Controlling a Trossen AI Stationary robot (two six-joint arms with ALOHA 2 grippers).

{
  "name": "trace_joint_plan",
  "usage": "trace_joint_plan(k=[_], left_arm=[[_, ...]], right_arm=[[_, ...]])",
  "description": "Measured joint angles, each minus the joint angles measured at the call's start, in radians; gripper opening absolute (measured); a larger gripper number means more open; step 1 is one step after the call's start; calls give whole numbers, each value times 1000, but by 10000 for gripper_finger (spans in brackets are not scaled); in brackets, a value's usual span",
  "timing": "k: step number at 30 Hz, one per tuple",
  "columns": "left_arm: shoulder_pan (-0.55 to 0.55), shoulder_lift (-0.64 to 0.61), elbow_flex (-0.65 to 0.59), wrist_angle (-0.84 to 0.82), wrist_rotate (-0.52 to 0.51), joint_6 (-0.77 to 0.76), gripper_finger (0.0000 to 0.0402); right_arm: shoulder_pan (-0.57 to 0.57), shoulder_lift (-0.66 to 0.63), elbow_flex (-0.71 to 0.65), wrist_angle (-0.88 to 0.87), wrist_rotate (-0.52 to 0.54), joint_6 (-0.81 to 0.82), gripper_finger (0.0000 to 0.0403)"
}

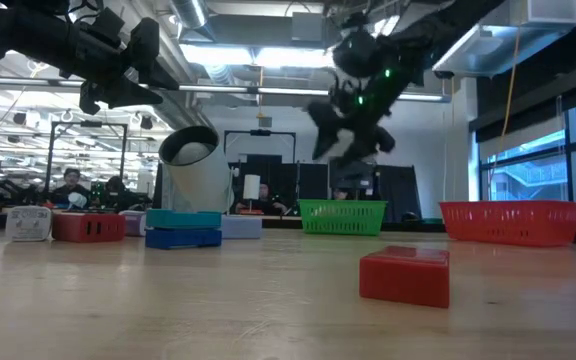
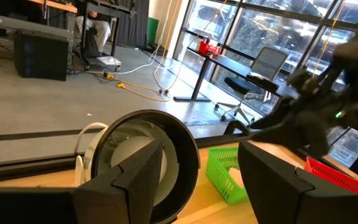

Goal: Pick & Place Office items
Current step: Put the white digital timer into the red bin

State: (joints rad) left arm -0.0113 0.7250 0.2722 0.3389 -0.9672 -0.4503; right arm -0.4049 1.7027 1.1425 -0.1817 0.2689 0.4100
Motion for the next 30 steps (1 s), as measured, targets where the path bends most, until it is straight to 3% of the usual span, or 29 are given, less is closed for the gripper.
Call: trace_joint_plan(k=[6, 10, 17, 23, 26, 30], left_arm=[[0, 0, 0, 0, 0, 0, 208], [0, 0, 0, 0, 0, 0, 208], [0, 0, 0, 0, 0, 0, 208], [0, 0, 0, 0, 0, 0, 208], [0, 0, 0, 0, 0, 0, 208], [0, 0, 0, 0, 0, 0, 208]], right_arm=[[21, -37, 73, 11, -313, -29, 319], [72, -38, 96, 39, -472, -167, 319], [224, 6, 67, 90, -437, -436, 320], [306, 135, 67, 296, -434, -638, 320], [311, 208, 69, 391, -434, -589, 320], [305, 253, 85, 367, -391, -418, 320]])
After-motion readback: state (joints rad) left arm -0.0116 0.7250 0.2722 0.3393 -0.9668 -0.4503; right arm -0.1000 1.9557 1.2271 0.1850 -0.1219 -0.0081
